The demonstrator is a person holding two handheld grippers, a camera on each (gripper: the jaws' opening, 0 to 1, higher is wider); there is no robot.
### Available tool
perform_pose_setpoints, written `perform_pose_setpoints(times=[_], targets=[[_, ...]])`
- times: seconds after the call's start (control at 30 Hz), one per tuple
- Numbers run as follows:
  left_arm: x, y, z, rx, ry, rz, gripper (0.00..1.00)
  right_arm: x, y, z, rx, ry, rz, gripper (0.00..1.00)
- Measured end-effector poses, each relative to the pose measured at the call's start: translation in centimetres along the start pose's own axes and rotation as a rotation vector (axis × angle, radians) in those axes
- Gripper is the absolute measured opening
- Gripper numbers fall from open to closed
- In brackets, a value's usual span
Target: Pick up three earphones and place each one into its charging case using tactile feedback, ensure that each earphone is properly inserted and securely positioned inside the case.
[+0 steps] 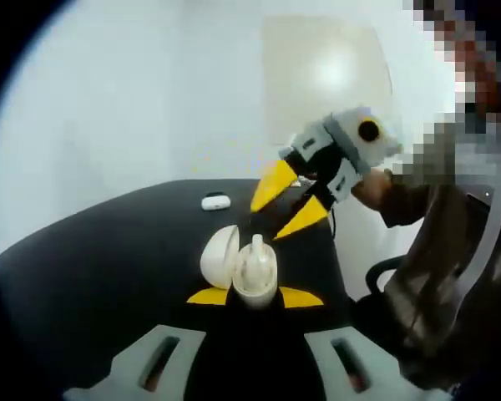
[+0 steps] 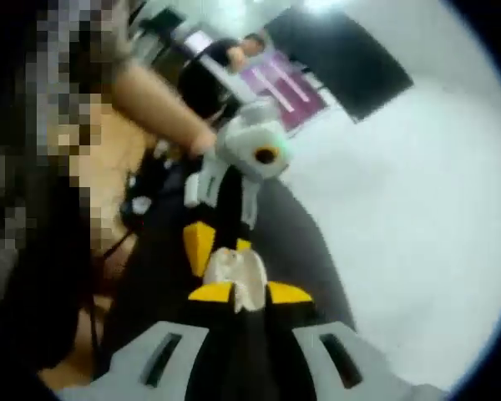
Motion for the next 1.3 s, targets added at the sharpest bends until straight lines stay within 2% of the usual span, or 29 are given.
perform_pose_setpoints(times=[0.07,0.13,0.2,0.23,0.27,0.37,0.47,0.53,0.57,0.9,1.0,1.13,1.2,1.3], targets=[[0.0,0.0,0.0,-0.001,-0.003,0.001,0.17,0.9,-1.7,-0.2,0.024,0.057,-0.124,0.29],[0.0,0.0,-0.1,-0.002,-0.005,0.002,0.17,0.8,-3.6,-0.8,0.050,0.158,-0.190,0.36],[0.0,0.0,-0.1,-0.002,-0.006,0.003,0.17,0.4,-4.2,-1.5,0.168,0.259,-0.294,0.39],[0.0,0.0,-0.1,-0.002,-0.007,0.003,0.17,0.4,-4.2,-1.8,0.208,0.287,-0.327,0.40],[0.0,0.0,-0.1,-0.002,-0.009,0.004,0.17,0.4,-4.3,-2.1,0.215,0.291,-0.339,0.42],[0.1,0.0,-0.2,-0.003,-0.015,0.009,0.17,0.5,-4.4,-3.5,0.190,0.277,-0.248,0.42],[0.1,0.0,-0.3,-0.004,-0.017,0.012,0.17,-0.3,-3.0,-3.9,0.241,0.304,-0.177,0.40],[0.2,-0.1,-0.3,-0.008,-0.020,0.015,0.17,-0.2,-2.4,-4.0,0.276,0.284,-0.153,0.37],[0.2,0.0,-0.3,-0.006,-0.020,0.015,0.17,-0.4,-2.5,-4.0,0.265,0.281,-0.137,0.37],[0.1,0.0,-0.5,-0.008,-0.031,0.036,0.17,-0.7,-2.6,-3.7,0.325,0.216,-0.107,0.37],[0.1,0.0,-0.5,-0.009,-0.029,0.042,0.17,-0.8,-2.4,-3.6,0.332,0.188,-0.073,0.36],[0.0,0.0,-0.5,-0.013,-0.025,0.047,0.17,-0.6,-2.1,-3.0,0.367,0.165,-0.058,0.28],[0.1,0.0,-0.6,-0.012,-0.019,0.045,0.17,-0.8,-2.1,-2.9,0.376,0.189,-0.066,0.23],[0.2,-0.1,-0.6,-0.015,-0.015,0.042,0.17,-0.8,-2.0,-3.0,0.386,0.178,-0.079,0.23]])
Point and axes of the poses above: the point that each gripper's makers call its tool centre point, and the gripper's own axes: z roughly backward along the fingers, x roughly to its right, y roughly out of its top, the point moved 5 cm from there along z, roughly backward along the fingers, and after that the axes turned 13 degrees about -x, right-handed, at the moved point
